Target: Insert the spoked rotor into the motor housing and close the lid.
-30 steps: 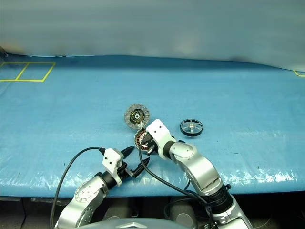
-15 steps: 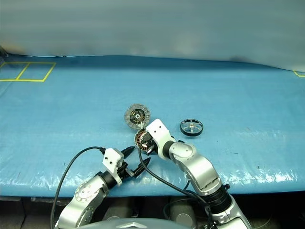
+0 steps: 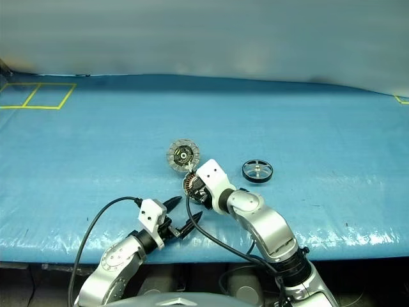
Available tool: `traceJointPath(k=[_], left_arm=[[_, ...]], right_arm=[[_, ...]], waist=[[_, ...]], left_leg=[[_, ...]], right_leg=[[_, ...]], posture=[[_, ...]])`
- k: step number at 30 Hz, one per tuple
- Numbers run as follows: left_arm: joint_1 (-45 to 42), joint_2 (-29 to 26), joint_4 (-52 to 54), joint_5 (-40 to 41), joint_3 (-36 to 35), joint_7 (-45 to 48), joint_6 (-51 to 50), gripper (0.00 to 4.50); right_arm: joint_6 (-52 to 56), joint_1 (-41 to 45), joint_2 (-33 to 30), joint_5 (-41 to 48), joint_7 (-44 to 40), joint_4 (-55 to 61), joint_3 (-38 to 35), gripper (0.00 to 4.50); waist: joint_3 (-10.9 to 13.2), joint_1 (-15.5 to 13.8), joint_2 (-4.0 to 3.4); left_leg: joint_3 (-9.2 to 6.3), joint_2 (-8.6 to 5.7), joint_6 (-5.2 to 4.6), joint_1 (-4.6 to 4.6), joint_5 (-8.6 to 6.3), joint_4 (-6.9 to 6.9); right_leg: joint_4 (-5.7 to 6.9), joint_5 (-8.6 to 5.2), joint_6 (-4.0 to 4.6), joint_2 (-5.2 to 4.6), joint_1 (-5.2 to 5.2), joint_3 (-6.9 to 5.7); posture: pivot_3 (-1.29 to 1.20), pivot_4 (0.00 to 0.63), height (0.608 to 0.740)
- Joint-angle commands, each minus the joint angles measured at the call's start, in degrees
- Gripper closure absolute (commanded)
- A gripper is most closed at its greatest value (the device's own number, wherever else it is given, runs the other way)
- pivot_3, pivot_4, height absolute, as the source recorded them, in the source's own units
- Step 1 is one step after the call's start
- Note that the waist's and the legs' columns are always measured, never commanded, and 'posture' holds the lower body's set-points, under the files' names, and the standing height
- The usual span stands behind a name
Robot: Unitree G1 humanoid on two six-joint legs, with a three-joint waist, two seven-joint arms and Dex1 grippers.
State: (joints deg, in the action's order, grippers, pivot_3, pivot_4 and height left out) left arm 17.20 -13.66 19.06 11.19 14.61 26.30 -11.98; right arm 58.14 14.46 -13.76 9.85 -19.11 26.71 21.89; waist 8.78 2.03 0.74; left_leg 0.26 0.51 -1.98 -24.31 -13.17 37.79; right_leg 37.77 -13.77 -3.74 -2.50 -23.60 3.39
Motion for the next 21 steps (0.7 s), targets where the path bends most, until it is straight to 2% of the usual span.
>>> traceJointPath(k=[1, 8, 12, 19, 21], left_arm=[[-0.19, 0.15, 1.03, 0.16, 0.60, 0.24, 0.31, 0.00], [-0.45, 0.15, 1.02, 0.28, 0.81, 0.45, 0.26, 0.00], [-0.69, 0.20, 0.70, 0.22, 1.16, 0.71, 0.66, 0.00], [-0.61, 0.05, -0.67, -1.45, 2.32, 1.16, 5.01, 0.00], [-0.12, 0.18, -0.54, -1.61, 2.20, 0.89, 5.43, 0.00]], right_arm=[[2.52, 0.68, 0.67, 2.46, -0.04, 5.45, -4.10, 1.19], [6.96, 3.29, 1.39, 5.95, 0.41, 10.65, -8.43, 1.19], [10.39, 4.63, 1.00, 4.93, 2.57, 9.68, -6.64, 2.06], [13.83, 7.50, 2.37, 3.18, 6.09, 6.19, -2.09, 4.43], [14.01, 8.30, 2.83, 3.16, 6.40, 5.08, -1.79, 4.47]], waist=[[0.00, 0.00, 0.00], [0.01, 0.05, -0.01], [0.01, 0.03, 0.00], [0.01, 0.07, -0.01], [0.01, 0.06, -0.01]], left_leg=[[0.00, 0.00, 0.00, -0.04, 0.00, 0.00], [-0.02, 0.00, 0.00, -0.11, 0.00, -0.04], [-0.03, -0.01, 0.00, -0.11, 0.00, -0.04], [-0.03, -0.01, 0.00, -0.11, 0.00, -0.05], [-0.03, -0.01, 0.00, -0.12, 0.00, -0.04]], right_leg=[[0.00, 0.00, 0.00, 0.00, -0.01, 0.00], [0.01, 0.01, 0.00, 0.02, -0.07, -0.03], [0.00, 0.01, 0.00, 0.00, -0.05, -0.04], [0.00, 0.01, 0.03, 0.00, -0.07, -0.04], [0.00, 0.01, 0.03, -0.01, -0.07, -0.04]], posture=[[0.00, 0.150, 0.740], [0.00, 0.150, 0.740], [0.00, 0.150, 0.740], [0.00, 0.150, 0.740], [0.00, 0.150, 0.740]])
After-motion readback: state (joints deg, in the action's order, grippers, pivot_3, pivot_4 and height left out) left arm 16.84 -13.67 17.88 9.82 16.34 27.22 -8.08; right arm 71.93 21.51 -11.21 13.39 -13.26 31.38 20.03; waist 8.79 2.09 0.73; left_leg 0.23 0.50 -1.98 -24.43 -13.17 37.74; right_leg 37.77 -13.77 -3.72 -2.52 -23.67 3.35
